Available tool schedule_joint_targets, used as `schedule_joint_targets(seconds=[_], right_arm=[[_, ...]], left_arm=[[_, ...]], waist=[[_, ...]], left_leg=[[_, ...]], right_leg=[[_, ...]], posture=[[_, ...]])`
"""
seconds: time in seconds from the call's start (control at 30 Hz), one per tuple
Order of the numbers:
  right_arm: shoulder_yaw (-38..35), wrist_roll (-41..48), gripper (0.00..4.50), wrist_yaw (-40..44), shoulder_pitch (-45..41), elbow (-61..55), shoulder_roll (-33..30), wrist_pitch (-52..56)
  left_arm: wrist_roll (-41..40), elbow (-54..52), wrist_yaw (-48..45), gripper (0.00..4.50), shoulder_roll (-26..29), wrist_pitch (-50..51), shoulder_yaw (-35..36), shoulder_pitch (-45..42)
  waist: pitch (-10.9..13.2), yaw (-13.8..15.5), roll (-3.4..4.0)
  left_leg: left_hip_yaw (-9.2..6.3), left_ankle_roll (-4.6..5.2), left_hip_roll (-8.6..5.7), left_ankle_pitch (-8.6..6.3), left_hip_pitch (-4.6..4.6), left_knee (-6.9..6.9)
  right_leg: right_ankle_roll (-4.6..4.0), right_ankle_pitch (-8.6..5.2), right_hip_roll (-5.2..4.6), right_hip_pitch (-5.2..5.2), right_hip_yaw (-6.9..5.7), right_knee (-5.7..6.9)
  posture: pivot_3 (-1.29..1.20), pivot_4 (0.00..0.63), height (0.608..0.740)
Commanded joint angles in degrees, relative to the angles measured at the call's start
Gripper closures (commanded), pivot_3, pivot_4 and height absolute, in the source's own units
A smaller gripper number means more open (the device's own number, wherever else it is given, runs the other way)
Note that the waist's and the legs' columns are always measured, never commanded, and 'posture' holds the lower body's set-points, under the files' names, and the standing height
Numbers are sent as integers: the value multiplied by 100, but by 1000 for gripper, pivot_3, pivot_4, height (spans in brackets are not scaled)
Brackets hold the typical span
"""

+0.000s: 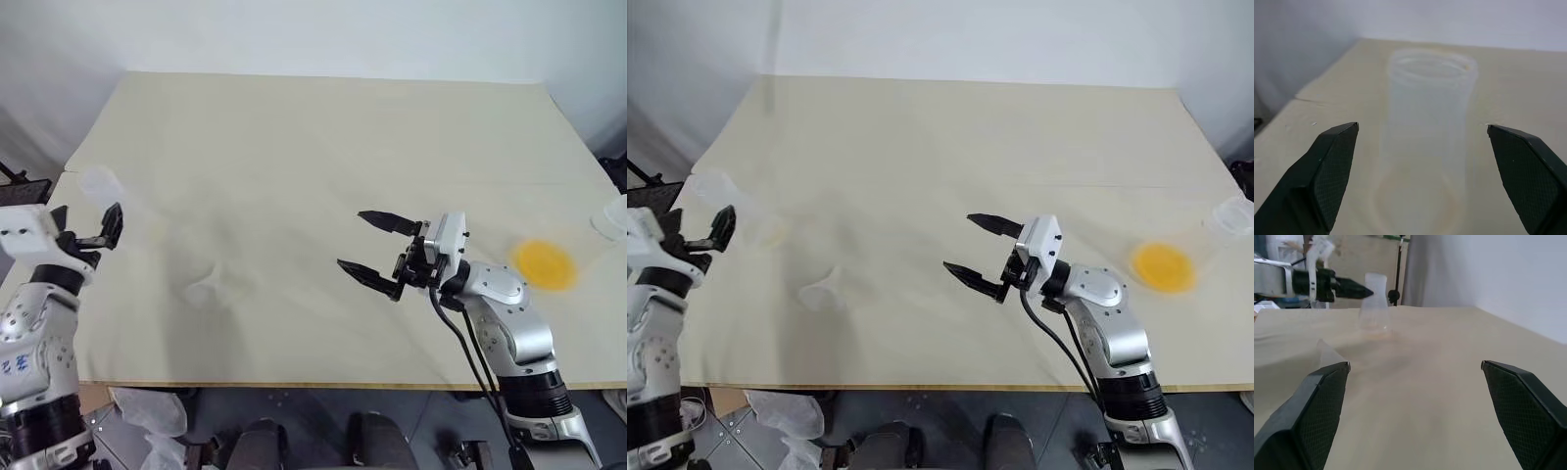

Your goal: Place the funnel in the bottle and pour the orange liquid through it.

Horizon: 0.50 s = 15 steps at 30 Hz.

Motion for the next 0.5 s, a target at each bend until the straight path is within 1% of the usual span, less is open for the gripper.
schedule_joint_targets(seconds=[0.03,0.23,0.37,0.47,0.5], right_arm=[[-4,29,0,-106,-21,-282,65,-52],[26,-38,0,-225,36,-307,159,-102],[38,-75,0,-276,64,-323,208,-129],[19,-105,0,-333,99,-344,244,-145],[15,-116,0,-348,115,-352,252,-151]], left_arm=[[139,259,-80,17,210,-14,-86,-353],[410,999,-252,17,413,-249,-316,-937],[546,1350,-268,17,460,-434,-354,-1153],[491,1517,-442,582,526,-401,-361,-1269],[472,1536,-515,845,542,-425,-367,-1285]], waist=[[0,-26,0],[0,-38,0],[0,-37,0],[0,-37,0],[0,-37,0]], left_leg=[[0,0,-1,0,0,0],[0,-1,0,1,0,0],[-1,-1,-1,1,0,1],[-2,-1,-1,1,-1,1],[-2,-1,-1,1,-1,1]], right_leg=[[0,0,-1,1,1,1],[0,0,0,0,-1,1],[0,0,0,0,-1,2],[0,0,0,0,-2,2],[0,0,0,0,-2,2]], posture=[[0,150,740],[0,150,740],[0,150,740],[0,150,740],[0,150,740]])
